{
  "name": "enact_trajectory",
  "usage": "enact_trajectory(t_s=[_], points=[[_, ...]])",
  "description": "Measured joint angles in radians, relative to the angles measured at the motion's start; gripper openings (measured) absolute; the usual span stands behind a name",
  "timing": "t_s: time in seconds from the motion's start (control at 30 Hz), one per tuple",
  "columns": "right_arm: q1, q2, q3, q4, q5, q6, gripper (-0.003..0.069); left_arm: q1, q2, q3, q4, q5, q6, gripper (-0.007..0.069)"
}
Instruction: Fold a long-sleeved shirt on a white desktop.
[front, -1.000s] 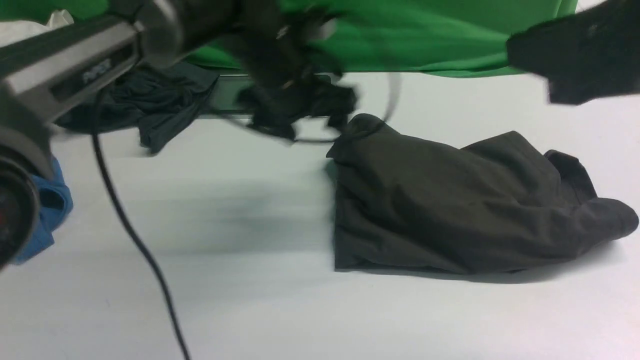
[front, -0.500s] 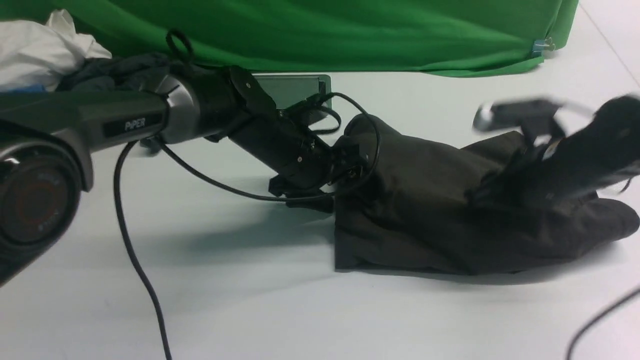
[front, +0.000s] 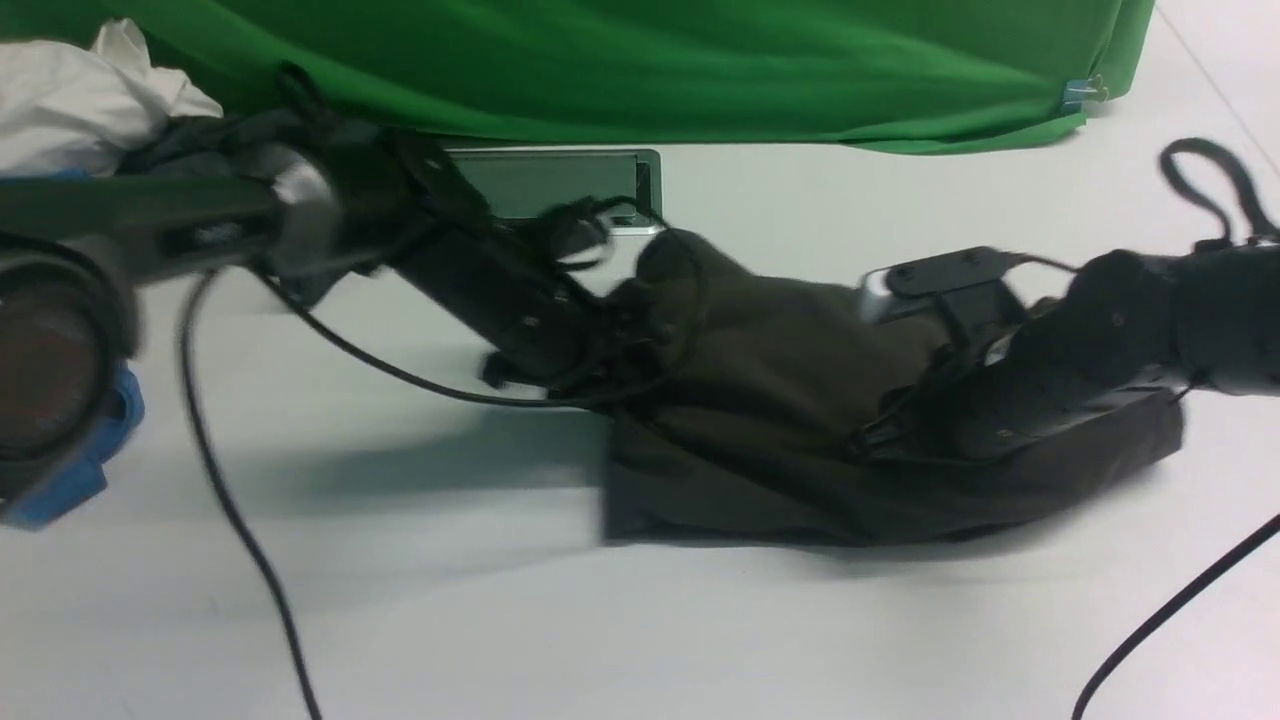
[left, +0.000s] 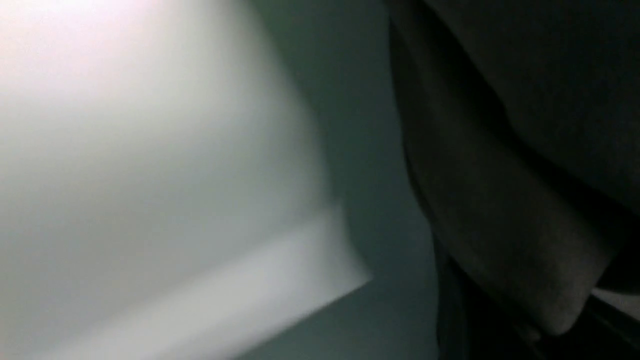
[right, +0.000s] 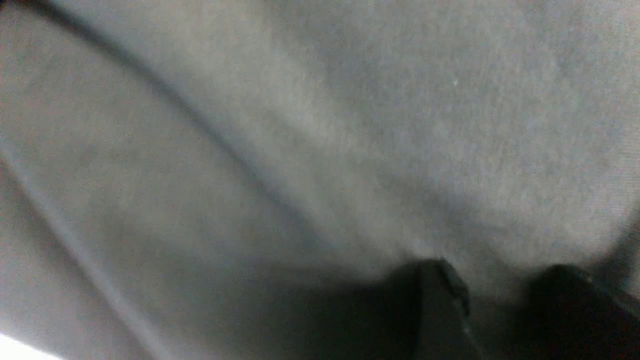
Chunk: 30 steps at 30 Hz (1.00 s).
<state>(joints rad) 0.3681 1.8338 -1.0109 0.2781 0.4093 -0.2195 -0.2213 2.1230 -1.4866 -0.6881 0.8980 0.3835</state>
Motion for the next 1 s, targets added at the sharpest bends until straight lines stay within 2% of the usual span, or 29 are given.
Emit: enact_trajectory(t_s=[0.13,0.17,0.33,0.47,0.57,0.7,0.73,0.77,0.93,0.97,1.0], points=[[0.029,-0.035,-0.038,0.006,0.095,-0.004,0.0296,0.09,-0.091,0.053,0.17,0.021,-0.008,0.0078],[0.031,-0.06,-0.067,0.005,0.14,-0.014,0.0296,0.14,-0.129,0.078,0.234,0.025,0.01,0.0078],[0.032,-0.1,-0.161,0.005,0.221,-0.027,0.0296,0.235,-0.161,0.137,0.288,0.028,0.024,0.0078],[0.032,-0.093,-0.255,0.014,0.247,-0.027,0.0296,0.246,-0.161,0.171,0.317,-0.015,-0.03,0.0082],[0.032,-0.064,-0.304,0.038,0.25,-0.027,0.0296,0.246,-0.162,0.174,0.328,-0.042,-0.068,0.0114],[0.032,-0.008,-0.307,0.05,0.272,-0.029,0.0296,0.246,-0.172,0.175,0.346,-0.048,-0.077,0.0234],[0.032,0.013,-0.297,0.051,0.281,-0.036,0.0296,0.246,-0.181,0.175,0.35,-0.045,-0.077,0.029],[0.032,0.016,-0.295,0.051,0.283,-0.038,0.0296,0.246,-0.183,0.175,0.35,-0.045,-0.078,0.03],[0.032,0.061,-0.146,0.069,0.301,-0.061,0.0296,0.246,-0.294,0.175,0.35,-0.007,-0.078,0.0599],[0.032,0.061,-0.14,0.07,0.303,-0.061,0.0296,0.246,-0.3,0.175,0.351,-0.005,-0.078,0.0608],[0.032,0.056,-0.104,0.084,0.3,-0.064,0.0296,0.246,-0.352,0.175,0.355,-0.003,-0.078,0.0655]])
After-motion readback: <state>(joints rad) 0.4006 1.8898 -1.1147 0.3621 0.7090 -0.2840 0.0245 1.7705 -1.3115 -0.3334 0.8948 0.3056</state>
